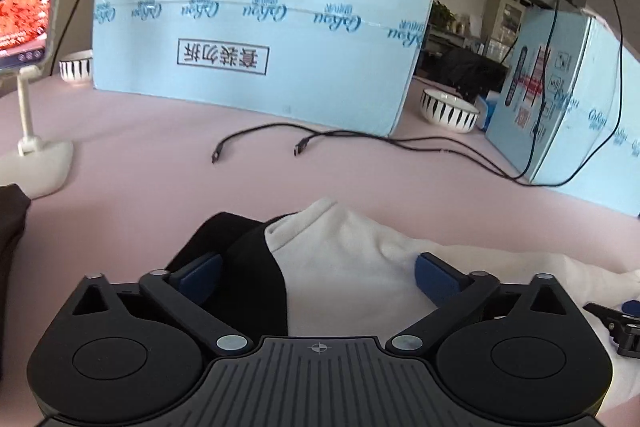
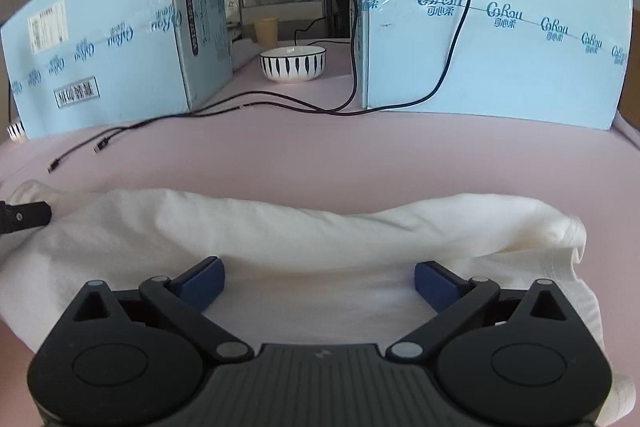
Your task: Fold clothes
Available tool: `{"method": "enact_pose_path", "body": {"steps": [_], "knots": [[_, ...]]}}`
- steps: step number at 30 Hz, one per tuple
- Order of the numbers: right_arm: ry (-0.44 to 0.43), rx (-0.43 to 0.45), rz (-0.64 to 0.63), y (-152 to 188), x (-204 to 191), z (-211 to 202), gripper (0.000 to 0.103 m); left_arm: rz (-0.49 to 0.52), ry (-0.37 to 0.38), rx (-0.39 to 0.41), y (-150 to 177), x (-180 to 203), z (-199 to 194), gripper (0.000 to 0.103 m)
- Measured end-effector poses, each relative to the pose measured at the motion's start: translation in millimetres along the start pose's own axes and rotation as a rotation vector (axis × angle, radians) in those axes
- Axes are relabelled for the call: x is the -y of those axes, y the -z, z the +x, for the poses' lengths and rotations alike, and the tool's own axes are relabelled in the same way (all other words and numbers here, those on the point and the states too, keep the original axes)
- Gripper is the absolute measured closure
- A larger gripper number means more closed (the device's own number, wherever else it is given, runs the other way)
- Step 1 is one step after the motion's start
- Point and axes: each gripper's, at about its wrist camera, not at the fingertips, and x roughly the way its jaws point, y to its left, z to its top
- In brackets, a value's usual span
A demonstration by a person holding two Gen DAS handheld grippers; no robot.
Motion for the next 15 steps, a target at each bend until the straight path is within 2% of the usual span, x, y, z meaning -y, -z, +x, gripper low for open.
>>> {"method": "enact_pose_path", "body": {"steps": [4, 15], "knots": [[0.007, 0.001, -0.004, 0.0, -1.6, 0.4, 0.000, 0.040, -0.031, -0.009, 0.2, 5.0, -0.8, 0.000], [-0.009, 0.014, 0.017, -1.2, 3.3, -4.8, 0.001, 0.060, -0.045, -0.020, -1.1, 3.4, -1.5, 0.000]]}}
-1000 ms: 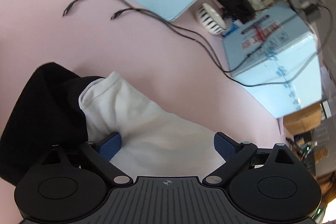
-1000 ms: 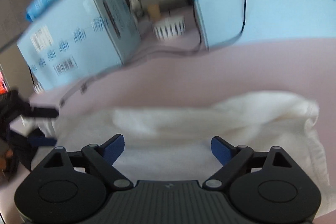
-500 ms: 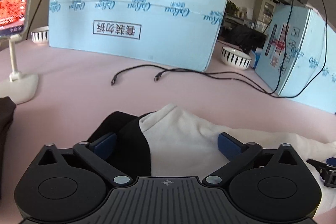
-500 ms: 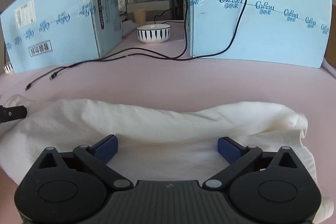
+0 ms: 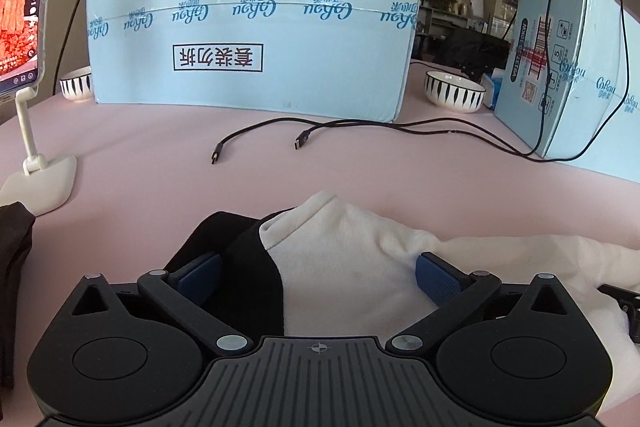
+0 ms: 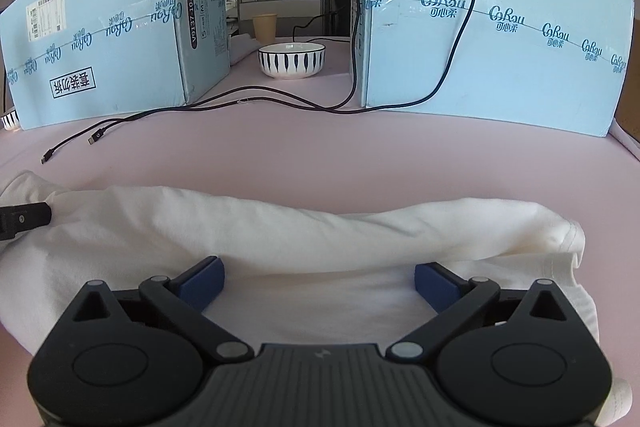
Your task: Fold clothes
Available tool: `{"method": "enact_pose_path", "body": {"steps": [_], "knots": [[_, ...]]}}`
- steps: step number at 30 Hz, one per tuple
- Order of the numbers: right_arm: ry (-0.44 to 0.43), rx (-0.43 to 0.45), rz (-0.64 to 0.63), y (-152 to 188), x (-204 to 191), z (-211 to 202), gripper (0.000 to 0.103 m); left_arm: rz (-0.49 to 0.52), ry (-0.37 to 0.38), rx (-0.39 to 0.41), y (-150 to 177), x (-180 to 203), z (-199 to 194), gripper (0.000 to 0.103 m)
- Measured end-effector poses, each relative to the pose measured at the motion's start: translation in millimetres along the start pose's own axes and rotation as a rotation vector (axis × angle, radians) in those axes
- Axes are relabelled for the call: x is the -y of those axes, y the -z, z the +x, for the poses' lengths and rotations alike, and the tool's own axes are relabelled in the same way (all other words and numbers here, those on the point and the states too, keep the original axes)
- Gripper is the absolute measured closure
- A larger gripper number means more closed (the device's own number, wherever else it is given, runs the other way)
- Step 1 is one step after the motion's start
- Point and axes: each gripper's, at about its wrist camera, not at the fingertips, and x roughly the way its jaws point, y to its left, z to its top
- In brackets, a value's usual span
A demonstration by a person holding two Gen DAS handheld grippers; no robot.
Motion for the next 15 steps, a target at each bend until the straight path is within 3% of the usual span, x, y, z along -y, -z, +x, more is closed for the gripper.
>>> {"method": "enact_pose_path", "body": {"steps": [3, 5, 7, 11, 14, 15], "knots": [[0.002, 0.082, 0.078, -0.4, 18.7, -25.7, 0.002, -0.017, 0.039, -0.030, -6.7, -9.9, -14.8, 0.000], [-0.051, 0.134, 0.183, -2.0, 48.4, -62.4, 0.002, -0.023, 0.062, -0.042, -10.5, -15.3, -24.5, 0.000], [-0.116, 0.124, 0.297, -0.9, 74.4, -86.0, 0.001, -0.066, 0.133, -0.071, -17.6, -34.0, -46.3, 0.000], [-0.326, -0.091, 0.728, 28.3, 140.0, -111.8, 0.001, -0.195, 0.322, -0.163, -27.2, -62.6, -75.5, 0.000], [-0.347, -0.196, 0.969, 57.8, 157.6, -105.9, 0.001, -0.240, 0.485, -0.211, -29.5, -59.6, -83.1, 0.000], [-0.335, -0.194, 1.000, 62.2, 158.0, -103.3, 0.001, -0.220, 0.495, -0.204, -29.7, -48.7, -80.2, 0.000]]}}
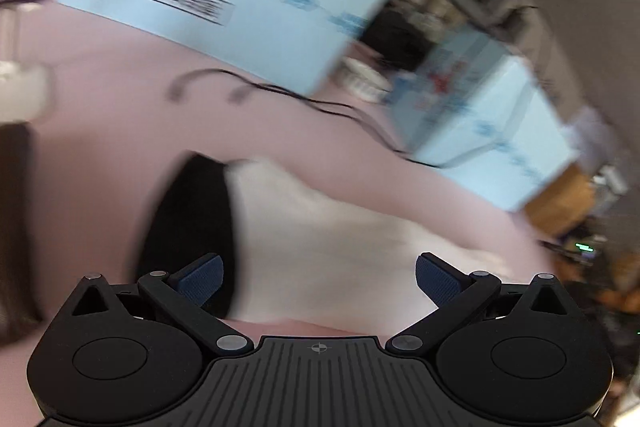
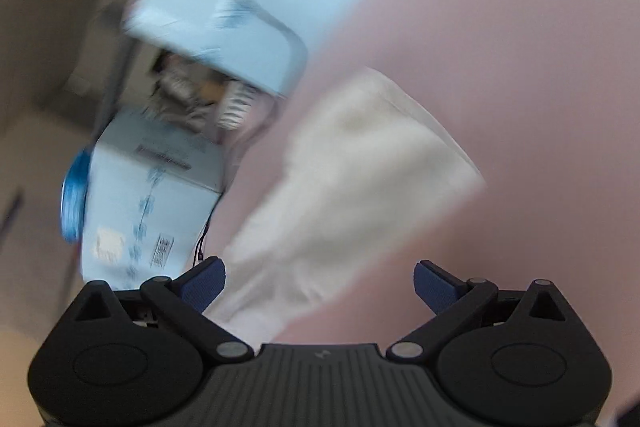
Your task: Fold clothes
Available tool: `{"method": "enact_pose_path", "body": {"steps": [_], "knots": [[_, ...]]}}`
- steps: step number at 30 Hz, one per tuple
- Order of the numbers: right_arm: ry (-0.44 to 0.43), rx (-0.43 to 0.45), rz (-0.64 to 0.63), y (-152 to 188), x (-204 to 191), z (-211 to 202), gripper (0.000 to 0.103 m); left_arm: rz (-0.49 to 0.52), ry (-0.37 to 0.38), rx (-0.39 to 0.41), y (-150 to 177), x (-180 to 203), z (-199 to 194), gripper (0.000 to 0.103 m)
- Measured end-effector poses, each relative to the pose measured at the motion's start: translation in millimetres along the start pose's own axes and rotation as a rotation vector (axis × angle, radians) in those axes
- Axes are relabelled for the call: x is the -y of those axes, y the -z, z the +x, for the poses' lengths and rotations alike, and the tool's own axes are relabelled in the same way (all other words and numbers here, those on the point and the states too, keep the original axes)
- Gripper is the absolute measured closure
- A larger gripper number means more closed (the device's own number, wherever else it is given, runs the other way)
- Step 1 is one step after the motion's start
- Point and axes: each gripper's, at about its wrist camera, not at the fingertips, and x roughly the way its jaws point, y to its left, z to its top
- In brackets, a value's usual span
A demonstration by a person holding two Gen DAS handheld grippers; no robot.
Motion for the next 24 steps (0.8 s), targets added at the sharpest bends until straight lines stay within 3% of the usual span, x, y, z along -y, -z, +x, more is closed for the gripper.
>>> {"method": "enact_pose_path", "body": {"steps": [2, 5, 7, 8, 10, 12, 15, 18, 20, 23, 24], "knots": [[-0.024, 0.078, 0.009, -1.6, 1.0, 9.1, 0.001, 0.049, 0.028, -0.031, 0.3, 20.8, 33.8, 0.000], [-0.008, 0.205, -0.002, -11.9, -7.4, 28.4, 0.004, 0.013, 0.017, -0.123, 0.2, 24.6, 81.3, 0.000], [0.019, 0.235, -0.035, -20.8, -13.1, 41.6, 0.046, -0.007, 0.009, -0.124, 3.0, 20.2, 91.7, 0.000], [0.044, 0.244, -0.067, -27.1, -17.6, 53.1, 0.096, -0.017, 0.005, -0.124, 4.4, 17.9, 96.9, 0.000], [0.068, 0.251, -0.136, -34.2, -25.0, 67.0, 0.097, -0.013, 0.014, -0.109, 5.5, 16.5, 94.9, 0.000], [0.057, 0.315, -0.275, -27.0, -46.4, 71.5, 0.097, -0.032, 0.039, -0.110, 6.0, 10.6, 90.9, 0.000], [-0.064, 0.420, -0.600, 7.2, -100.3, 69.0, 0.097, -0.118, 0.075, -0.086, 4.9, -1.0, 81.5, 0.000], [-0.216, 0.297, -0.817, 41.8, -140.8, 81.0, 0.097, -0.178, 0.101, -0.023, 1.3, -9.9, 65.7, 0.000], [-0.274, 0.101, -0.874, 63.2, -155.0, 105.5, 0.097, -0.187, 0.073, 0.043, -1.0, -13.7, 51.9, 0.000], [-0.247, -0.113, -0.903, 88.4, -155.5, 144.8, 0.097, -0.189, 0.031, 0.179, -3.4, -19.7, 21.2, 0.000], [-0.230, -0.148, -0.904, 93.4, -152.8, 154.5, 0.097, -0.198, 0.031, 0.219, -5.6, -22.3, 9.6, 0.000]]}}
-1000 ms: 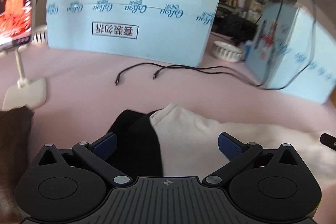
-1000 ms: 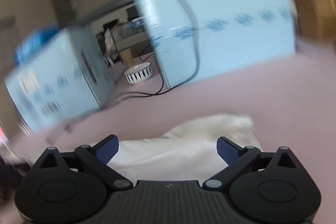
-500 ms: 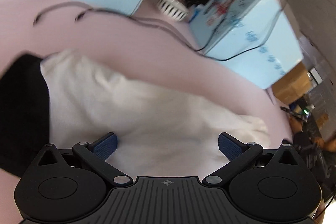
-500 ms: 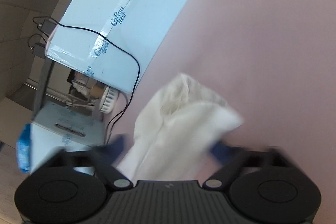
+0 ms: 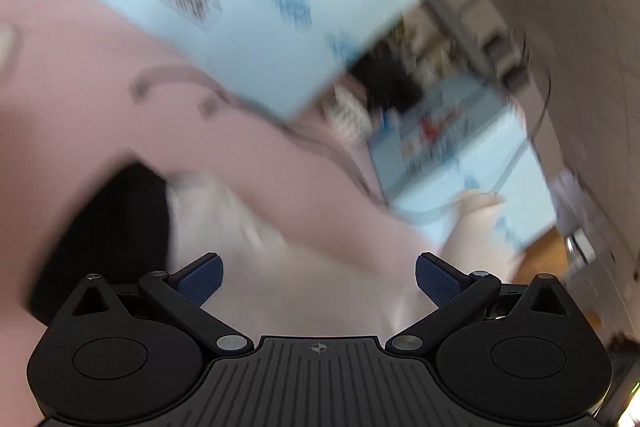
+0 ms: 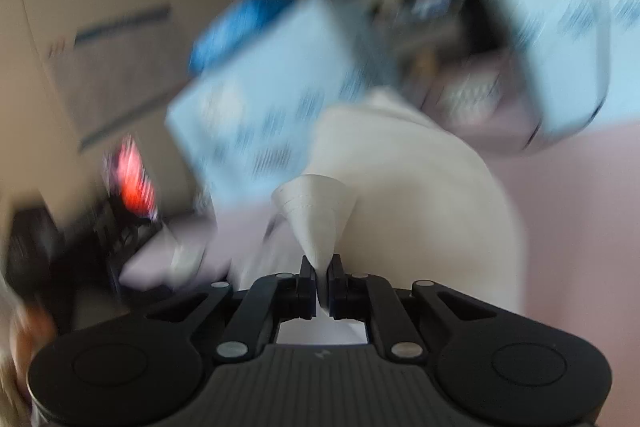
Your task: Fold clothes
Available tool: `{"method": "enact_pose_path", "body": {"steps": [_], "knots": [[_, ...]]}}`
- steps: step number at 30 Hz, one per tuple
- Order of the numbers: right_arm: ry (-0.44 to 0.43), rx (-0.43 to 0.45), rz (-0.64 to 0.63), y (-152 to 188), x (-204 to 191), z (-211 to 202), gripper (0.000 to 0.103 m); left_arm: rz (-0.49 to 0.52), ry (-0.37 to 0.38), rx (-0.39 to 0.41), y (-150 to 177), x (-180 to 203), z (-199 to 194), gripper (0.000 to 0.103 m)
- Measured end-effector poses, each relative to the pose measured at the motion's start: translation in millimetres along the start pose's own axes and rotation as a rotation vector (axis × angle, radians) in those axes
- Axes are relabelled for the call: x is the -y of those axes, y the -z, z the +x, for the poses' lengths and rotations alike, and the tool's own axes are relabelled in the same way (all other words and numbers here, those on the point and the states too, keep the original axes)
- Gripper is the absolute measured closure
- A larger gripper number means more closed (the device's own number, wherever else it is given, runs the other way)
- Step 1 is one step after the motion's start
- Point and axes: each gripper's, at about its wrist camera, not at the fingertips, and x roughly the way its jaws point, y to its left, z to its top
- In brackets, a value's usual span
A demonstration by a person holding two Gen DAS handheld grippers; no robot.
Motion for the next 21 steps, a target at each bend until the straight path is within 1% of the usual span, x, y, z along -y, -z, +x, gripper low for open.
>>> {"method": "enact_pose_path", "body": {"steps": [1, 2, 4, 5, 6, 7, 9, 10, 11, 12, 13, 14, 16, 17, 18, 20, 21], "knots": [[0.002, -0.030, 0.004, 4.5, 0.7, 8.7, 0.097, -0.009, 0.003, 0.040, -5.1, -1.5, -10.9, 0.000], [-0.004, -0.028, 0.015, 5.9, 1.8, 10.6, 0.097, -0.001, 0.017, 0.033, -8.0, 0.8, -10.6, 0.000], [-0.016, -0.038, 0.027, 2.6, 1.6, 9.4, 0.093, 0.014, 0.046, 0.020, -13.9, 5.4, -10.1, 0.000], [-0.027, -0.051, 0.032, 1.4, 1.2, 8.3, 0.090, 0.029, 0.072, -0.013, -15.6, 11.1, -5.4, 0.000], [-0.030, -0.057, 0.031, -0.2, 1.2, 7.3, 0.083, 0.051, 0.099, -0.055, -15.7, 20.0, 3.9, 0.000], [-0.038, -0.061, 0.015, -0.3, -0.2, 3.9, 0.075, 0.063, 0.113, -0.075, -16.0, 26.0, 10.9, 0.000], [-0.093, -0.058, -0.022, 3.5, -6.8, -10.4, 0.035, 0.090, 0.160, -0.139, -10.8, 41.6, 32.6, 0.000], [-0.117, -0.055, -0.033, 6.1, -10.3, -18.3, 0.028, 0.098, 0.181, -0.170, -8.0, 48.3, 43.5, 0.000], [-0.134, -0.033, -0.040, 10.3, -10.9, -34.4, 0.023, 0.090, 0.222, -0.248, -3.9, 57.8, 65.8, 0.000], [-0.137, -0.016, -0.037, 13.6, -9.9, -42.6, 0.023, 0.089, 0.231, -0.271, -1.9, 59.5, 71.3, 0.000], [-0.108, 0.045, 0.006, 17.3, -0.6, -61.8, 0.023, 0.088, 0.240, -0.294, 0.1, 61.3, 76.9, 0.000], [-0.080, 0.081, 0.046, 18.5, 7.7, -71.6, 0.023, 0.089, 0.229, -0.325, 3.5, 61.6, 84.4, 0.000], [0.011, 0.120, 0.176, 17.1, 35.7, -81.9, 0.023, 0.102, 0.180, -0.336, 11.7, 52.3, 85.4, 0.000], [0.057, 0.138, 0.243, 16.2, 50.2, -86.8, 0.022, 0.099, 0.177, -0.334, 13.2, 50.6, 84.0, 0.000], [0.094, 0.134, 0.297, 15.6, 61.2, -85.3, 0.023, 0.073, 0.163, -0.326, 16.6, 39.1, 81.5, 0.000], [0.144, 0.067, 0.443, 16.7, 88.7, -64.8, 0.024, 0.024, 0.150, -0.329, 20.5, 24.2, 79.3, 0.000], [0.144, 0.067, 0.457, 17.1, 92.0, -60.8, 0.024, -0.009, 0.143, -0.334, 23.1, 14.6, 78.0, 0.000]]}}
